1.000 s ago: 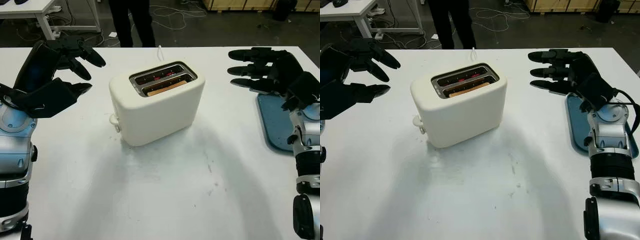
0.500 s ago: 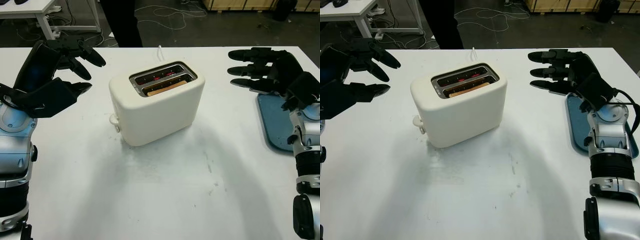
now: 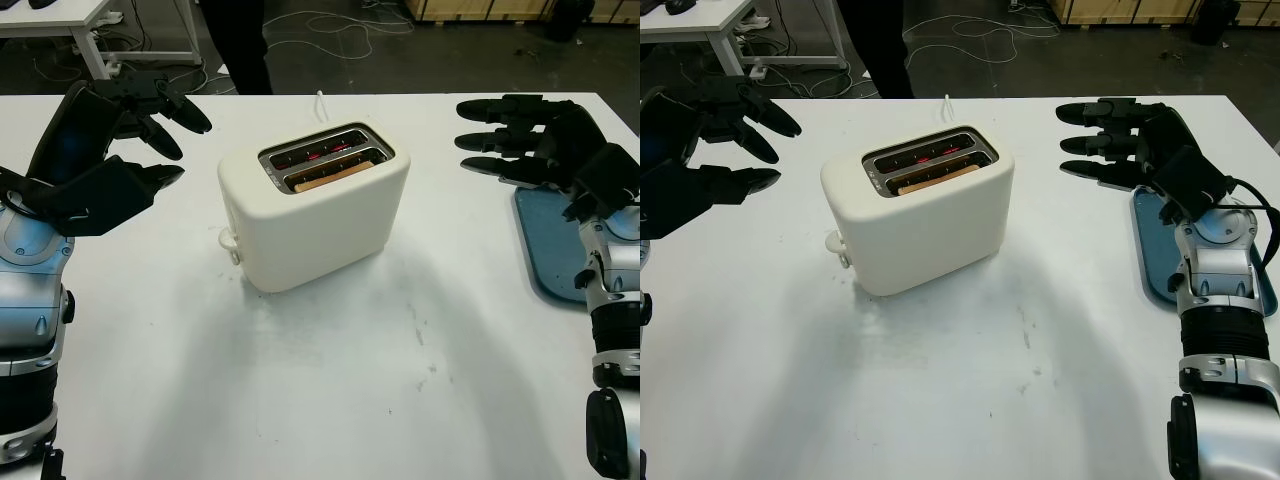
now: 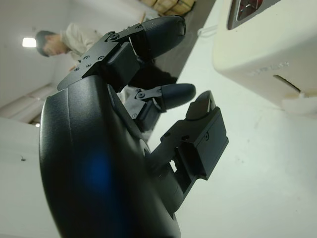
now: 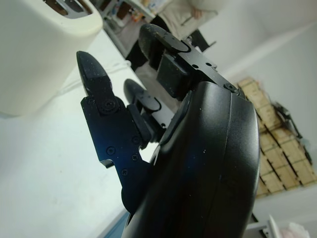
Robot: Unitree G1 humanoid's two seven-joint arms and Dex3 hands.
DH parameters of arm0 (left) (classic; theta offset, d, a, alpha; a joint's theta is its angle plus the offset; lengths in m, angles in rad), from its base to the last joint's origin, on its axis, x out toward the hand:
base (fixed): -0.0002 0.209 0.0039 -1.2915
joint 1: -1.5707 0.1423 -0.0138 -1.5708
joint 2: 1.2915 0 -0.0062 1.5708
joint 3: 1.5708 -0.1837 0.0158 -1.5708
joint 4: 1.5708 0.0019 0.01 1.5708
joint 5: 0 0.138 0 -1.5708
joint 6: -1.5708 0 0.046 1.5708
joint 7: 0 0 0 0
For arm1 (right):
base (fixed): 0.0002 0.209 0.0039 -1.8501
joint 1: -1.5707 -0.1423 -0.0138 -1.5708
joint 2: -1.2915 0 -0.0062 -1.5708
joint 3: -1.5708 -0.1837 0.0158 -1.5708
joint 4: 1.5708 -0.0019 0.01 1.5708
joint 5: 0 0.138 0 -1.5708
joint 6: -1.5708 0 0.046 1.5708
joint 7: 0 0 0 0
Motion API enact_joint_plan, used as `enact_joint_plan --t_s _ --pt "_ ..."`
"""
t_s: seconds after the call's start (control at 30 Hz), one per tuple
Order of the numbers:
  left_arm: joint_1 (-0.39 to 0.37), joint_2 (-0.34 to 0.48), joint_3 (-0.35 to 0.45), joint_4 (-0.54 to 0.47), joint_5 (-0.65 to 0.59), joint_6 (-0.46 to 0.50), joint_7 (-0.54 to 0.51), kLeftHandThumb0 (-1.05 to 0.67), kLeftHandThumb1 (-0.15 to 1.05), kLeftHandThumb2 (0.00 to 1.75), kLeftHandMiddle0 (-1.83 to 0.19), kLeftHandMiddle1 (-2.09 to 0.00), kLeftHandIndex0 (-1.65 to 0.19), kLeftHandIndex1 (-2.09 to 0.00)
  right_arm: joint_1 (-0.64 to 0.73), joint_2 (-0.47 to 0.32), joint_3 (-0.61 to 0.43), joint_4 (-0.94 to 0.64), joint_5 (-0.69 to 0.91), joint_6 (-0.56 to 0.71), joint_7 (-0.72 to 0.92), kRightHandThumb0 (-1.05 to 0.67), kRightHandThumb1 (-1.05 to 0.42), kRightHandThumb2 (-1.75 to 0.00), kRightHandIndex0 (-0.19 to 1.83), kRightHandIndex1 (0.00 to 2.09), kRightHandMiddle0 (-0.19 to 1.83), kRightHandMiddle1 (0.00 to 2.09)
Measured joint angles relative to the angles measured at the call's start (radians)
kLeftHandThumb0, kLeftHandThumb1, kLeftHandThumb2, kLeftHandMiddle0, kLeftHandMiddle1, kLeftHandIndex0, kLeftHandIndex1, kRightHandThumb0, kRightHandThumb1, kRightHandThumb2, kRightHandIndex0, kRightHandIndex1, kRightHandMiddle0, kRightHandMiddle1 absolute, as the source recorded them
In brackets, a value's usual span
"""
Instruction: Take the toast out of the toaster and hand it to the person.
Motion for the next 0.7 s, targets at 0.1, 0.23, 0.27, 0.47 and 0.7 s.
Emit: enact_joint_plan --t_s 0.1,0.23,0.27,0.47,0.7 --pt "0.000 0.000 0.000 -0.002 0.000 0.000 0.000 0.51 0.68 0.34 -0.75 -1.18 -0.71 -0.95 0.000 0.000 0.000 0.000 0.000 0.000 0.000 -0.31 -0.77 0.00 0.94 0.01 0.83 0.00" --pt "0.002 0.000 0.001 -0.002 0.000 0.000 0.000 0.53 0.69 0.32 -0.74 -1.17 -0.72 -0.95 0.000 0.000 0.000 0.000 0.000 0.000 0.000 -0.30 -0.77 0.00 0.94 0.01 0.83 0.00" --pt "0.003 0.000 0.002 -0.002 0.000 0.000 0.000 0.53 0.69 0.32 -0.74 -1.17 -0.72 -0.95 0.000 0.000 0.000 0.001 0.000 0.000 0.000 -0.31 -0.77 0.00 0.94 0.01 0.83 0.00" --pt "0.020 0.000 0.017 -0.002 -0.001 -0.013 0.000 0.55 0.71 0.31 -0.75 -1.18 -0.73 -0.96 0.000 0.000 0.000 0.001 0.000 0.000 0.000 -0.31 -0.77 0.00 0.95 0.01 0.84 0.00" --pt "0.031 0.000 0.026 -0.002 -0.002 -0.019 0.001 0.53 0.70 0.30 -0.75 -1.19 -0.72 -0.96 0.000 0.000 0.000 0.002 0.000 0.000 0.000 -0.32 -0.77 0.00 0.94 0.00 0.83 0.00"
